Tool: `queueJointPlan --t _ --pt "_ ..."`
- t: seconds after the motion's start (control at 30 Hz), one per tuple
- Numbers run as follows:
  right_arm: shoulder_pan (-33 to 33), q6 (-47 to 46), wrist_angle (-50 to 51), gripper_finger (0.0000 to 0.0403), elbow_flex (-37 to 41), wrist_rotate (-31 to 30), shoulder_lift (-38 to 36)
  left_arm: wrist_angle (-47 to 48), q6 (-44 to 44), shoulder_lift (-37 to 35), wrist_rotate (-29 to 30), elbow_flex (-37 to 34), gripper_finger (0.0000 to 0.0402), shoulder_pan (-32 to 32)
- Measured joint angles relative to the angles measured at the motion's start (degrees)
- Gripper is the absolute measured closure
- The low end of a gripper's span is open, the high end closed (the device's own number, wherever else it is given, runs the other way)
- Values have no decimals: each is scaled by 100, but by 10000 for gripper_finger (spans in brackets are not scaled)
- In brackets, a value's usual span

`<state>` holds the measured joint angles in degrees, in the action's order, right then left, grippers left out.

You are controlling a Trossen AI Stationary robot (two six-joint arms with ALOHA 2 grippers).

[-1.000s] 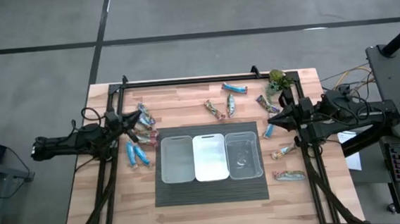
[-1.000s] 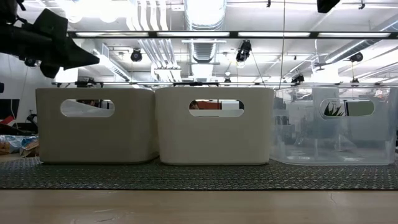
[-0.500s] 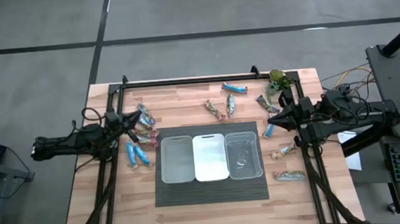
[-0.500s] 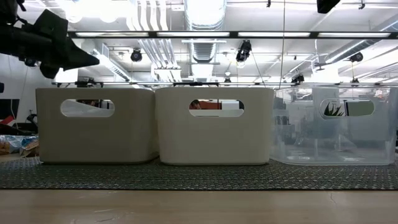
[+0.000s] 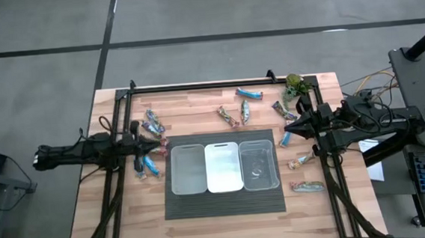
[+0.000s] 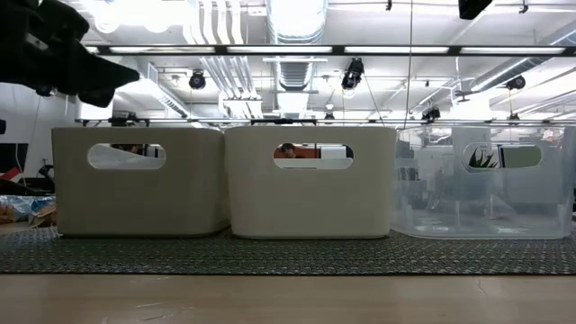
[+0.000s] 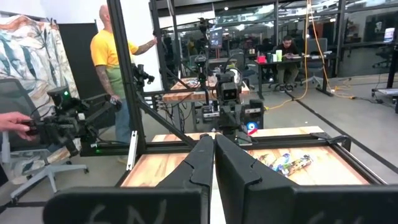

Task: Pick and place Granola Bars by type
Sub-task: Put the red granola bar into the gray bin

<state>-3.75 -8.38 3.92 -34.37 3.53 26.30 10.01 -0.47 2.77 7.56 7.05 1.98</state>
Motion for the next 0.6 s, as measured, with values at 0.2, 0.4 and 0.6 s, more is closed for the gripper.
queueJointPlan --t 0.2,0.4,0.6 --pt "0 -19 0 394 0 2 0 47 -618 0 -64 -92 402 0" --pt "0 -1 0 394 0 4 0 115 -583 0 -64 -92 402 0" --pt "0 -153 2 394 0 87 -4 340 -578 0 -64 -92 402 0"
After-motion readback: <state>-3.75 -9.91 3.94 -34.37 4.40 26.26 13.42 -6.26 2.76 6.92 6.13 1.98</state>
